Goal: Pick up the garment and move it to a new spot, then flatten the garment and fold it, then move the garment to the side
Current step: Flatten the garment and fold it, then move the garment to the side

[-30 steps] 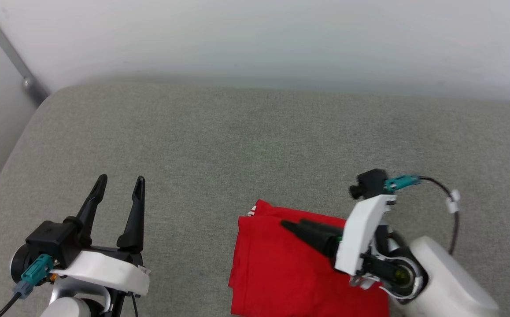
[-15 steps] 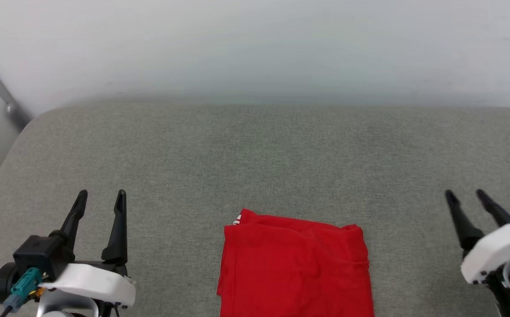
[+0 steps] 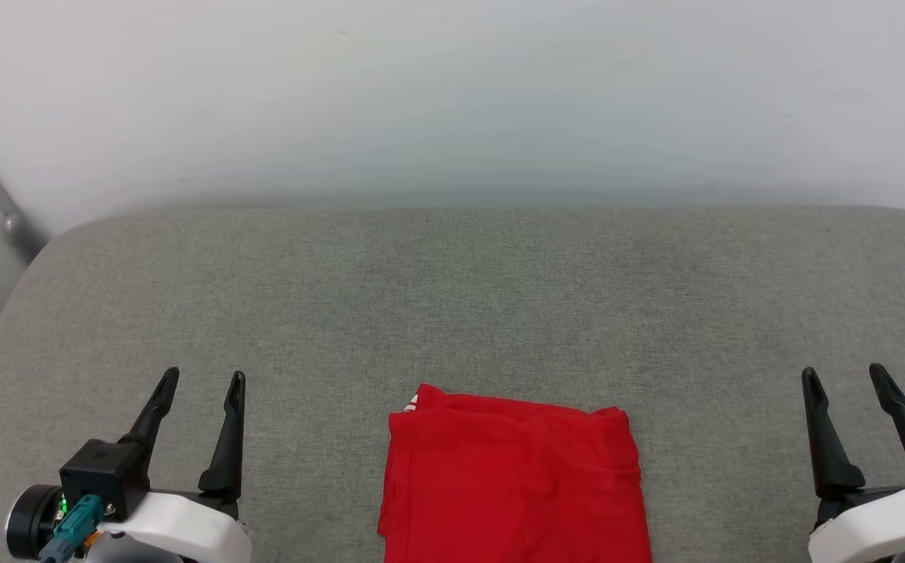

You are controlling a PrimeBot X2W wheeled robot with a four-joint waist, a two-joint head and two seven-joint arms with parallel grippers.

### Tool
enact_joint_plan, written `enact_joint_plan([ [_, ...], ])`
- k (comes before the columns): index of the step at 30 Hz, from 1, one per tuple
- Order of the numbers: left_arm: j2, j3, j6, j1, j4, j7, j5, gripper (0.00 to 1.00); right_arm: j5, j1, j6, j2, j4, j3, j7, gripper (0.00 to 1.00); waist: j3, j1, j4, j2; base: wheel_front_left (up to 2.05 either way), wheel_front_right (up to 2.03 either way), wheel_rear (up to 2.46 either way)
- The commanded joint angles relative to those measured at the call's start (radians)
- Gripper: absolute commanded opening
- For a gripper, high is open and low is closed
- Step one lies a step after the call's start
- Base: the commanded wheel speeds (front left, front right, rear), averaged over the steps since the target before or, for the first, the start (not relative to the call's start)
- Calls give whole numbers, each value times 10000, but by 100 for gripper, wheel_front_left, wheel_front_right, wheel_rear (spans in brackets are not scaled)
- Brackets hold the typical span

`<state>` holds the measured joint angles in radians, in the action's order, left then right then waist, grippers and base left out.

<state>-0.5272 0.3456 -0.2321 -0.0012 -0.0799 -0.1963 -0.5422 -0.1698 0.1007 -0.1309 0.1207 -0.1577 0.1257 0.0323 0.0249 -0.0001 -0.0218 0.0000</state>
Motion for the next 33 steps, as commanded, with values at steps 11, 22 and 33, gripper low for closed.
enact_joint_plan([
  [11,118,-48,-166,338,329,-187,-86,100,23,316,5,-293,-517,-491,-102,100,90,1,123,0,0,0,0],
  [22,130,-263,-272,268,292,-314,-218,100,-259,264,5,-103,-468,-398,352,100,25,1,179,0,0,0,0],
  [33,339,-822,-415,440,156,-576,-326,100,-2602,-52,5,1307,1242,1947,3143,100,-37,1,-30,0,0,0,0],
])
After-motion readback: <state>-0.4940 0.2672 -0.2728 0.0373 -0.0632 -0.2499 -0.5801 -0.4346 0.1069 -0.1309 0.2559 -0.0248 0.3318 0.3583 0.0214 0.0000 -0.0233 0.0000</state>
